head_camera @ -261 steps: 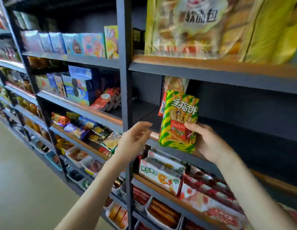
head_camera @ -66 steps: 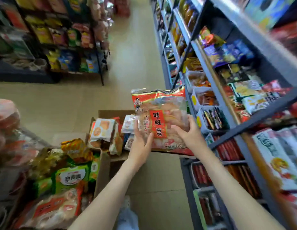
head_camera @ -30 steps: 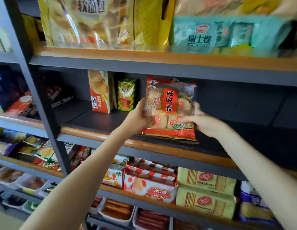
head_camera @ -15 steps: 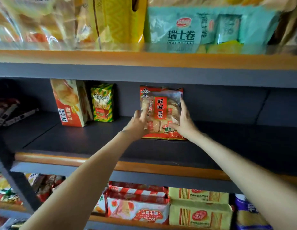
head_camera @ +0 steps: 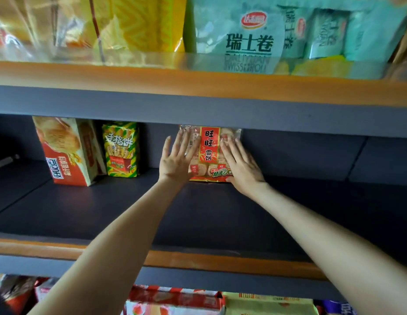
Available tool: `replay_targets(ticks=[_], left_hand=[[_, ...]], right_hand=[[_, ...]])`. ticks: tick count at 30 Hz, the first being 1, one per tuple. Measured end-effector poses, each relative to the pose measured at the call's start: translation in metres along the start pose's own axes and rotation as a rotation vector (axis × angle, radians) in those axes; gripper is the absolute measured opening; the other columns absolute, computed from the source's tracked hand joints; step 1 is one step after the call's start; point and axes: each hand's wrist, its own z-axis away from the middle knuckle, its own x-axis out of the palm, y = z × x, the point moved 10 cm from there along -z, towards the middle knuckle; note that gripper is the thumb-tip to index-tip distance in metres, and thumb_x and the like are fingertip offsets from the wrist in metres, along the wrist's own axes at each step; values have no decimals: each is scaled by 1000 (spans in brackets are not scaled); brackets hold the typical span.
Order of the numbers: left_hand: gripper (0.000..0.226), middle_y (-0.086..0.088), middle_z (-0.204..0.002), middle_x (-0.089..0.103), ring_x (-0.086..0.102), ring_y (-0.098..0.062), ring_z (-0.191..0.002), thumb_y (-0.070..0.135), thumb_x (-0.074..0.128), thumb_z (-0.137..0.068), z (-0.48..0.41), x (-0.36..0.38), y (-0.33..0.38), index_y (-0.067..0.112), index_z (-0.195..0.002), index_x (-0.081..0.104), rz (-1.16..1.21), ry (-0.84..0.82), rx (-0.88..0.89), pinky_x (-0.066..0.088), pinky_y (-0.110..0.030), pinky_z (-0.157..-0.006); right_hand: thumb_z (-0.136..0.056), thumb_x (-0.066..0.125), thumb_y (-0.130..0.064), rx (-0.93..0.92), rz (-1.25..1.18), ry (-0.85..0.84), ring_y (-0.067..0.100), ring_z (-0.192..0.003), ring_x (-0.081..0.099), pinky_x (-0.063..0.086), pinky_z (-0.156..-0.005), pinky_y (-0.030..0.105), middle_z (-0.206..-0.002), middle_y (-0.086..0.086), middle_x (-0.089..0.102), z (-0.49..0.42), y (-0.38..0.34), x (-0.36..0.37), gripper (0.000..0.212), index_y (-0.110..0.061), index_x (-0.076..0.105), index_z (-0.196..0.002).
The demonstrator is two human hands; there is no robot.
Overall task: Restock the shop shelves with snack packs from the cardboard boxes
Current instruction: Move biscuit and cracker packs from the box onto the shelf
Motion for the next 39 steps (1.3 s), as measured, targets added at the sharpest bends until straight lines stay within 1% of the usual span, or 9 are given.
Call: replay_targets(ticks=[7,13,17,20,22,27,30,33,39], left_hand=[[98,-12,-157,-26,-22,-30,-144,56,45,-93,4,4,-10,21,-142,-33,120,-88,-27,-10,-49,-115],[93,-12,-159,-16,-13,-30,-147,56,49,-90,32,2,-3,24,-153,-11,562,-216,-97,-3,-46,-118],[56,-11,-138,49,40,-30,-131,53,46,-91,67,-12,-9,19,-136,44,606,-257,-157,23,-42,-111],[46,-11,-123,60,52,-30,-119,45,50,-93,111,-34,-25,15,-128,54,693,-100,-188,33,-39,-105],[41,-13,-118,63,56,-32,-112,36,55,-93,148,-44,-46,12,-126,57,865,-8,-273,41,-37,-96],[23,2,-109,67,61,-11,-104,21,58,-94,266,-68,-97,14,-115,63,1179,160,-585,44,-20,-87],[20,12,-102,64,59,-1,-96,20,54,-96,348,-62,-114,17,-114,63,1226,131,-792,42,-5,-77],[22,12,-100,62,59,-2,-94,25,52,-98,438,-37,-128,19,-116,62,1179,73,-1106,46,-10,-76],[21,-3,-99,68,64,-16,-96,22,57,-95,656,-35,-100,11,-111,64,931,-3,-1751,43,-18,-74]], right_hand=[[-87,66,-23,50,-55,11,18,-142,-26,8,-118,45,-156,-2,-26,-9,-12,8,107,-21,-22,-147],[-86,67,-23,168,-297,-4,29,-147,-5,11,-118,50,-160,6,-11,10,-22,-13,99,-22,-5,-153],[-86,67,-25,309,-763,-173,22,-130,39,37,-104,33,-147,5,38,45,-49,-26,64,-19,38,-143],[-88,66,-21,471,-1306,-258,14,-110,58,49,-96,32,-119,-1,62,82,-81,-34,31,-16,62,-118],[-89,64,-16,446,-1393,-235,13,-105,60,51,-96,35,-110,-2,64,98,-106,-47,24,-17,65,-112],[-89,60,-5,310,-1652,-378,17,-95,67,54,-84,29,-97,3,67,129,-199,-69,14,-15,66,-98],[-88,62,-4,143,-1637,-489,11,-85,65,52,-81,26,-91,1,66,150,-266,-72,14,-15,66,-95],[-88,62,-3,11,-1655,-663,7,-76,58,47,-72,21,-82,-5,61,190,-339,-60,17,-20,62,-87],[-86,62,2,-354,-1473,-1074,17,-81,58,46,-77,29,-82,1,61,325,-476,-20,16,-13,61,-91]])
